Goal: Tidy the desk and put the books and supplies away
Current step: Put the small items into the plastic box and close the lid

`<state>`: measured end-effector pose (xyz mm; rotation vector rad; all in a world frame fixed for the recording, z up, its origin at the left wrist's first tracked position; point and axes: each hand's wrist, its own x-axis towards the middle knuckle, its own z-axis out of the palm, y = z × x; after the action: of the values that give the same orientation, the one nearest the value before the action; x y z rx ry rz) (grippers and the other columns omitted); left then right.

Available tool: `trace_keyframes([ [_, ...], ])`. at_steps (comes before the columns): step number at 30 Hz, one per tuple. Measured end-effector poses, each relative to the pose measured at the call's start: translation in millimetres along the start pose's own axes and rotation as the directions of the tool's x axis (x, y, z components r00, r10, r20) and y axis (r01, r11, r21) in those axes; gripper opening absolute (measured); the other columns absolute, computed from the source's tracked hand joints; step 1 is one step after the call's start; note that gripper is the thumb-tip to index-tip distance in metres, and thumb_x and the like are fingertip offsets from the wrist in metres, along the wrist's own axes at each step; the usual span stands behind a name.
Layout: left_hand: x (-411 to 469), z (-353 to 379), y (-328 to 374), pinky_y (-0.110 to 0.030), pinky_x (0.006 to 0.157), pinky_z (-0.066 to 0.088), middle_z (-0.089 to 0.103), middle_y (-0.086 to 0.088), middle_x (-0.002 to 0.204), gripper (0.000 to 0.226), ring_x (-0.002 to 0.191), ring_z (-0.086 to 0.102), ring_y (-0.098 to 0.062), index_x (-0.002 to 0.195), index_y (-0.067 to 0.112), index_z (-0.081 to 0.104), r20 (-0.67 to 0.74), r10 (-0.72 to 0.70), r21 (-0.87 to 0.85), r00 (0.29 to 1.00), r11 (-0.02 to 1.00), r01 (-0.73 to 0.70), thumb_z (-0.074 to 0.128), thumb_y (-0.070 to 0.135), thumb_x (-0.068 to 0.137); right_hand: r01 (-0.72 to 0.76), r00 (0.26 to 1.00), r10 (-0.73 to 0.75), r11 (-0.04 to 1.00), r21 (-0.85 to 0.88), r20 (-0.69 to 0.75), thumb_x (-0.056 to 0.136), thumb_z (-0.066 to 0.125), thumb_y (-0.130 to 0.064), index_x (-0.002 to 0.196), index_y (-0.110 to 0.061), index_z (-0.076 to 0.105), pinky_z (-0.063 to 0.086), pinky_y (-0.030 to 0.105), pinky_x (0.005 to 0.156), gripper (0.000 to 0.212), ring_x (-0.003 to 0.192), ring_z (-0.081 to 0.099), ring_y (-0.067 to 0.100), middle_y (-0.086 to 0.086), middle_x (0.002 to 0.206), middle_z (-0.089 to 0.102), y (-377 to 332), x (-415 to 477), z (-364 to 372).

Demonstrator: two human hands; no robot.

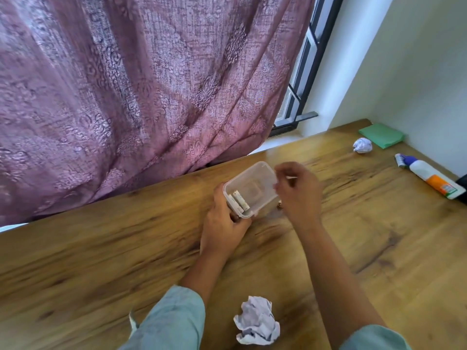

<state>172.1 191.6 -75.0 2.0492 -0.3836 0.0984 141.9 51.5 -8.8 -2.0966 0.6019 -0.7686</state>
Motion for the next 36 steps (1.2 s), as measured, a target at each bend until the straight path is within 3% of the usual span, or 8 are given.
trace_keyframes([
  [5,0.0,0.0,-0.6,-0.036,0.079,0.053,0.067,-0.003,0.109,0.087,0.095,0.066,-0.023,0.139,0.019,0.033,-0.003,0.021,0.003,1.0,1.0,-0.021,0.081,0.036,0.069,-0.192,0.966,0.241,0.913,-0.361,0.095,0.09,0.056,-0.015,0.108,-0.011,0.064,0.041,0.032,0.084,0.02,0.1,0.058,0.031,0.014,0.106,0.062,49.3,5.5,-4.0],
  [8,0.2,-0.2,-1.4,-0.032,0.078,0.053,0.065,0.001,0.112,0.087,0.093,0.065,-0.02,0.139,0.022,0.031,0.001,0.01,0.013,1.0,1.0,-0.01,0.081,0.037,0.069,-0.131,0.939,0.273,0.848,-0.514,0.211,0.091,0.056,-0.032,0.114,-0.017,0.06,0.043,0.037,0.087,0.027,0.102,0.055,0.035,0.014,0.111,0.053,50.0,-3.0,6.8],
  [12,-0.1,-0.9,1.1,-0.03,0.08,0.052,0.065,0.002,0.113,0.089,0.098,0.064,-0.019,0.14,0.02,0.031,-0.007,0.007,-0.013,1.0,1.0,-0.007,0.081,0.039,0.07,-0.056,0.941,0.228,0.832,-0.552,0.249,0.085,0.052,-0.014,0.106,-0.011,0.06,0.044,0.035,0.08,0.023,0.096,0.056,0.035,0.017,0.103,0.059,37.3,-1.4,15.7],
  [16,-0.1,-0.4,-0.1,-0.036,0.078,0.054,0.066,0.001,0.112,0.089,0.095,0.065,-0.021,0.14,0.02,0.03,-0.004,0.0,-0.015,1.0,1.0,-0.001,0.078,0.046,0.07,-0.172,0.966,0.216,0.947,-0.27,0.142,0.086,0.055,-0.012,0.094,-0.015,0.062,0.041,0.028,0.066,0.01,0.078,0.061,0.021,0.006,0.08,0.064,19.3,4.8,-4.3],
  [19,0.9,0.5,-1.6,-0.035,0.077,0.055,0.066,0.0,0.113,0.09,0.095,0.066,-0.02,0.141,0.021,0.027,0.02,-0.006,0.0,1.0,1.0,0.006,0.076,0.05,0.071,-0.045,0.997,0.043,0.998,0.031,0.06,0.087,0.056,-0.009,0.09,-0.022,0.064,0.037,0.006,0.058,0.015,0.063,0.055,-0.004,-0.007,0.078,0.062,-14.2,5.8,-25.6],
  [24,0.6,-1.3,0.8,-0.028,0.072,0.052,0.067,0.002,0.105,0.088,0.09,0.067,-0.02,0.141,0.019,0.028,0.041,-0.019,0.014,0.999,1.0,0.018,0.077,0.043,0.072,0.242,0.887,-0.086,0.924,-0.297,0.453,0.086,0.059,-0.01,0.082,-0.025,0.071,0.045,0.019,0.075,0.019,0.079,0.063,0.01,-0.006,0.093,0.068,-34.2,7.4,1.3],
  [29,-0.7,-2.0,2.4,-0.031,0.073,0.052,0.067,-0.002,0.108,0.083,0.093,0.066,-0.023,0.141,0.018,0.027,0.06,0.002,0.03,0.998,1.0,-0.004,0.075,0.038,0.076,0.395,0.823,-0.004,0.722,-0.568,0.568,0.092,0.054,-0.008,0.106,-0.011,0.069,0.051,0.031,0.085,0.021,0.097,0.064,0.023,0.007,0.106,0.068,-24.9,6.3,32.1],
  [36,-0.8,-1.9,2.1,-0.03,0.073,0.052,0.066,-0.003,0.106,0.083,0.091,0.066,-0.024,0.141,0.017,0.029,0.057,0.013,0.023,0.998,1.0,-0.014,0.075,0.037,0.075,0.368,0.893,-0.247,0.882,-0.294,0.376,0.083,0.053,0.0,0.091,-0.014,0.069,0.046,0.025,0.073,0.023,0.082,0.063,0.022,0.006,0.098,0.065,-13.1,3.1,22.0],
])
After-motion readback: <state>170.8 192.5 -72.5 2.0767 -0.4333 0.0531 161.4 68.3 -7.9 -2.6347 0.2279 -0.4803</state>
